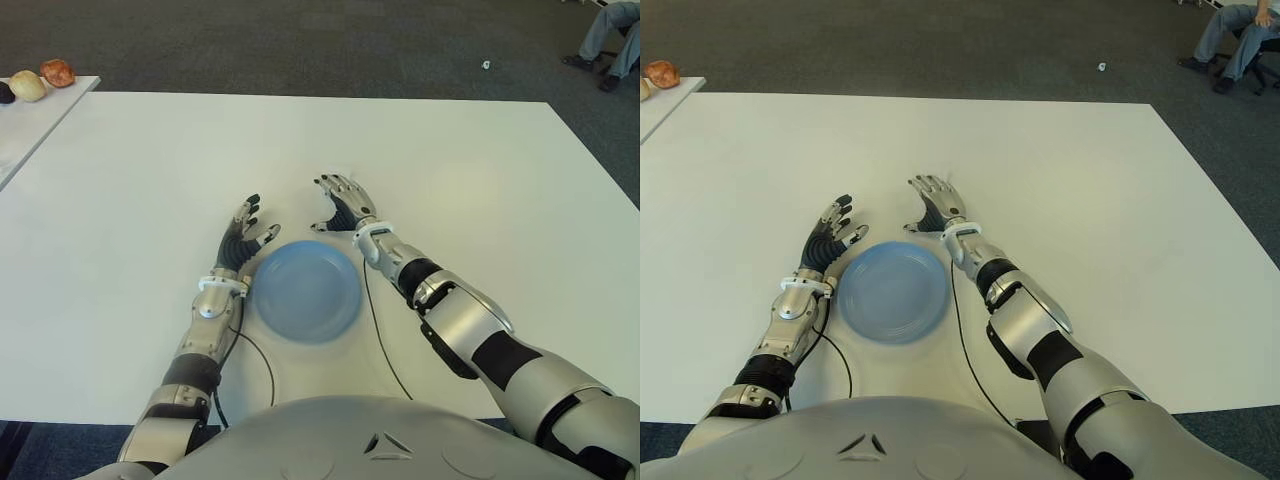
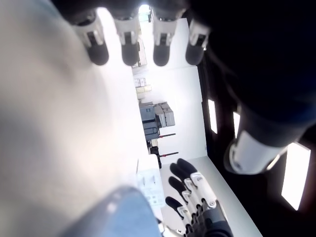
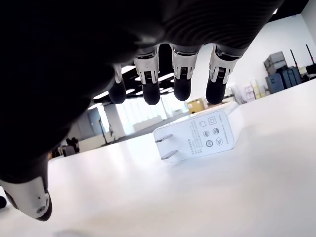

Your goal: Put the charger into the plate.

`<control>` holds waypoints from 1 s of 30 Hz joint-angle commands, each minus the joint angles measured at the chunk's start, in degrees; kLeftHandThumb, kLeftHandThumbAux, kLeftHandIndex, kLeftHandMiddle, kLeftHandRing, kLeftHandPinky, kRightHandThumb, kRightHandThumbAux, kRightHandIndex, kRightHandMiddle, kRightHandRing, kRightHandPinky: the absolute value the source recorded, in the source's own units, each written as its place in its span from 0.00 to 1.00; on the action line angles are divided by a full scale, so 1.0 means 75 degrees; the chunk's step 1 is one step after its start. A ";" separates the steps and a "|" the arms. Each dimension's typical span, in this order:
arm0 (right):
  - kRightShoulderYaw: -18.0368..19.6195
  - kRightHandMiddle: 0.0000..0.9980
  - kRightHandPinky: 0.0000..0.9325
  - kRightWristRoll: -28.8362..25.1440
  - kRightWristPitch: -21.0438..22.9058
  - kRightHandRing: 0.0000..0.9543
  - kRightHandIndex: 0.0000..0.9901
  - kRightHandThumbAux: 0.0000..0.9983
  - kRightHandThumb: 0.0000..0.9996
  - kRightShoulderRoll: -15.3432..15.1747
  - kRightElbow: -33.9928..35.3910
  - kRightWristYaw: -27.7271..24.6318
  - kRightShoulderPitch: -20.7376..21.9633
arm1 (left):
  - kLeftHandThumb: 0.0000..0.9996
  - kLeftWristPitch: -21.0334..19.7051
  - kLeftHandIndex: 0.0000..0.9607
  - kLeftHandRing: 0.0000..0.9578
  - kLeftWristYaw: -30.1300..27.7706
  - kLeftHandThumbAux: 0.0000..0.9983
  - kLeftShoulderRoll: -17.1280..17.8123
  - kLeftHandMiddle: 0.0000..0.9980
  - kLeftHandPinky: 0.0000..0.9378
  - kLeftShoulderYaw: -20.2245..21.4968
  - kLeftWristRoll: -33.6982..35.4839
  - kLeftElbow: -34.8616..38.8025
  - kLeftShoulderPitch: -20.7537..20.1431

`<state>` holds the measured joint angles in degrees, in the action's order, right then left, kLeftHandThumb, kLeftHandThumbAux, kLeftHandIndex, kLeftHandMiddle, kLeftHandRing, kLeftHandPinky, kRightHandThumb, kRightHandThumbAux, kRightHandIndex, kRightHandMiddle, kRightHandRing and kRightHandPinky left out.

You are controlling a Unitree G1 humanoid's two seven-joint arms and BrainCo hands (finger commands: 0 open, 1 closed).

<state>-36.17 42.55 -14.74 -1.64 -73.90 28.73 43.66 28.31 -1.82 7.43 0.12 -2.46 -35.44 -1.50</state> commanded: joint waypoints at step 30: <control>0.0786 0.00 0.00 -0.0688 0.0598 0.00 0.00 0.68 0.00 0.0105 -0.0001 -0.2274 0.0012 | 0.00 -0.0247 0.00 0.04 -0.0638 0.64 0.0060 0.04 0.06 0.0409 0.0562 -0.0507 0.0589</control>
<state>-30.52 38.43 -12.03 -1.00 -72.15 14.54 46.01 28.99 -5.44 7.99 2.96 1.22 -35.88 -1.03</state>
